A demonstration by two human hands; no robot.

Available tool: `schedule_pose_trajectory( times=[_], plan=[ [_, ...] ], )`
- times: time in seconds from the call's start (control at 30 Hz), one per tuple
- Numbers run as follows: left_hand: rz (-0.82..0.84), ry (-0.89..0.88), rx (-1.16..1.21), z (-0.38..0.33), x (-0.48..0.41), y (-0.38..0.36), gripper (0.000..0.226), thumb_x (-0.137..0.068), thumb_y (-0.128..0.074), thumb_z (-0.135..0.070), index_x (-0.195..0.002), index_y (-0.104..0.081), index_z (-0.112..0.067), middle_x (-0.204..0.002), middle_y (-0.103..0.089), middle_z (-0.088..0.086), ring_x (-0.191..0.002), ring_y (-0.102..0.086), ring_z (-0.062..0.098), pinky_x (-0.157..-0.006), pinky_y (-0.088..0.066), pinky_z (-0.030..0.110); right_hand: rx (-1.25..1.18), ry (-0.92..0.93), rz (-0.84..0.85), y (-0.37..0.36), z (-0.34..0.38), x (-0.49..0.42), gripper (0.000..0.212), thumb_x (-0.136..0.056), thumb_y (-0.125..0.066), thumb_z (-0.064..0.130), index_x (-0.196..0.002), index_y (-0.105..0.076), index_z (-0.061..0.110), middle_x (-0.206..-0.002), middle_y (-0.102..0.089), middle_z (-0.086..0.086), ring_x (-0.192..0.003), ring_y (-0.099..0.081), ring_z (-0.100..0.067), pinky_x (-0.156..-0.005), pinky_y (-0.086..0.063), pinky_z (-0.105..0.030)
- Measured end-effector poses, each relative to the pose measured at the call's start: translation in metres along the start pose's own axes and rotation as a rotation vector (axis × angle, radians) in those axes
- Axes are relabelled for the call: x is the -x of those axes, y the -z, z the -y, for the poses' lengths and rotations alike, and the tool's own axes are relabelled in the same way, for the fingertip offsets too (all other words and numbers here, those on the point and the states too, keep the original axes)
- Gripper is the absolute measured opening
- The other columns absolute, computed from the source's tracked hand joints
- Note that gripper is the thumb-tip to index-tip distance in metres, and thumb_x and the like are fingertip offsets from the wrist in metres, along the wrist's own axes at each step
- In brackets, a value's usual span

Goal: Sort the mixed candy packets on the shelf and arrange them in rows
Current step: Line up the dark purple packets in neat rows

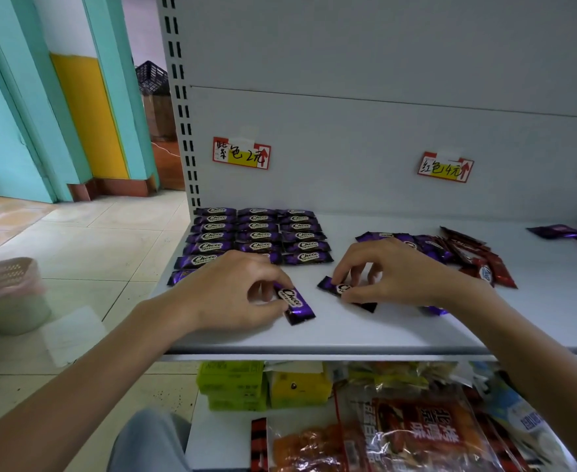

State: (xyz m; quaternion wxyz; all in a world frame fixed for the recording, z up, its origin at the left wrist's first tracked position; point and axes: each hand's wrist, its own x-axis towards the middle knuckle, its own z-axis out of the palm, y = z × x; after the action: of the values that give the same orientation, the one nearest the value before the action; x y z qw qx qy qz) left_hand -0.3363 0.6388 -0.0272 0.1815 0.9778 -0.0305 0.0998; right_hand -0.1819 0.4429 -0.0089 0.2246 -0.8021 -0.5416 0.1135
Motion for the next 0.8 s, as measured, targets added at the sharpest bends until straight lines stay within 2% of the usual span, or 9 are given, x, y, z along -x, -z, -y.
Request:
schedule_pose_trajectory(
  times=[0.13,0.2,0.3,0.47,0.6,0.67,0.73,0.8],
  plan=[
    [-0.068,-0.040,0.012,0.001,0.000,-0.004,0.017,-0.085,-0.060,-0.032,-0.102,-0.065,-0.032,-0.110,-0.050,-0.022,-0.103,-0.043,-0.007,-0.093,-0.036,0.019,-0.013,-0.006,0.000,0.000,0.001,0.000,0.018,-0.078,-0.073,0.022,-0.089,-0.069,0.036,-0.090,-0.061,0.015,-0.080,-0.059,0.003,-0.070,-0.046,-0.013],
    [-0.069,-0.062,0.024,0.000,-0.001,-0.004,0.012,-0.085,-0.062,-0.029,-0.096,-0.067,-0.030,-0.115,-0.053,-0.022,-0.107,-0.043,-0.010,-0.096,-0.035,0.021,-0.013,-0.002,-0.012,0.000,0.000,-0.001,0.020,-0.078,-0.073,0.022,-0.088,-0.068,0.039,-0.089,-0.061,0.014,-0.080,-0.059,0.003,-0.070,-0.046,-0.014],
    [-0.048,-0.079,0.008,0.002,-0.003,-0.003,0.014,-0.086,-0.061,-0.027,-0.098,-0.068,-0.028,-0.103,-0.061,-0.019,-0.096,-0.053,-0.004,-0.089,-0.042,0.021,-0.022,0.003,-0.017,-0.001,0.000,-0.003,0.019,-0.078,-0.073,0.020,-0.090,-0.069,0.035,-0.089,-0.063,0.012,-0.079,-0.059,0.003,-0.071,-0.047,-0.015],
    [-0.118,0.002,-0.093,0.012,0.008,0.002,0.023,-0.087,-0.058,-0.041,-0.105,-0.067,-0.031,-0.100,-0.058,-0.017,-0.094,-0.051,0.000,-0.087,-0.040,0.023,-0.011,0.050,-0.054,-0.004,-0.001,-0.011,0.013,-0.076,-0.074,0.017,-0.085,-0.072,0.027,-0.089,-0.067,0.011,-0.078,-0.060,0.000,-0.068,-0.046,-0.012],
    [-0.185,0.032,-0.137,0.024,0.015,0.003,0.023,-0.085,-0.060,-0.044,-0.100,-0.069,-0.030,-0.095,-0.058,-0.017,-0.090,-0.048,0.001,-0.075,-0.029,0.008,0.004,0.088,-0.082,-0.010,0.000,-0.020,0.015,-0.076,-0.074,0.020,-0.084,-0.071,0.033,-0.090,-0.064,0.012,-0.079,-0.057,-0.001,-0.066,-0.044,-0.012],
    [-0.210,0.036,-0.149,0.028,0.014,0.004,0.027,-0.084,-0.055,-0.048,-0.096,-0.070,-0.029,-0.093,-0.061,-0.015,-0.088,-0.050,0.003,-0.073,-0.029,0.010,-0.004,0.094,-0.094,-0.012,0.002,-0.023,0.016,-0.076,-0.074,0.021,-0.085,-0.072,0.034,-0.089,-0.063,0.013,-0.077,-0.056,0.000,-0.065,-0.042,-0.011],
    [-0.213,0.046,-0.150,0.031,0.013,0.004,0.030,-0.081,-0.051,-0.047,-0.094,-0.071,-0.029,-0.092,-0.062,-0.013,-0.087,-0.052,0.006,-0.073,-0.033,0.020,-0.013,0.101,-0.106,-0.015,0.003,-0.027,0.017,-0.077,-0.074,0.019,-0.086,-0.073,0.033,-0.088,-0.063,0.012,-0.075,-0.056,0.000,-0.064,-0.043,-0.012],
    [-0.217,0.050,-0.147,0.032,0.010,0.004,0.024,-0.084,-0.056,-0.043,-0.095,-0.071,-0.028,-0.092,-0.063,-0.011,-0.088,-0.054,0.008,-0.076,-0.034,0.024,-0.009,0.110,-0.119,-0.017,0.004,-0.030,0.017,-0.077,-0.074,0.019,-0.086,-0.072,0.033,-0.086,-0.063,0.012,-0.075,-0.057,0.000,-0.064,-0.043,-0.012]
  ],
)
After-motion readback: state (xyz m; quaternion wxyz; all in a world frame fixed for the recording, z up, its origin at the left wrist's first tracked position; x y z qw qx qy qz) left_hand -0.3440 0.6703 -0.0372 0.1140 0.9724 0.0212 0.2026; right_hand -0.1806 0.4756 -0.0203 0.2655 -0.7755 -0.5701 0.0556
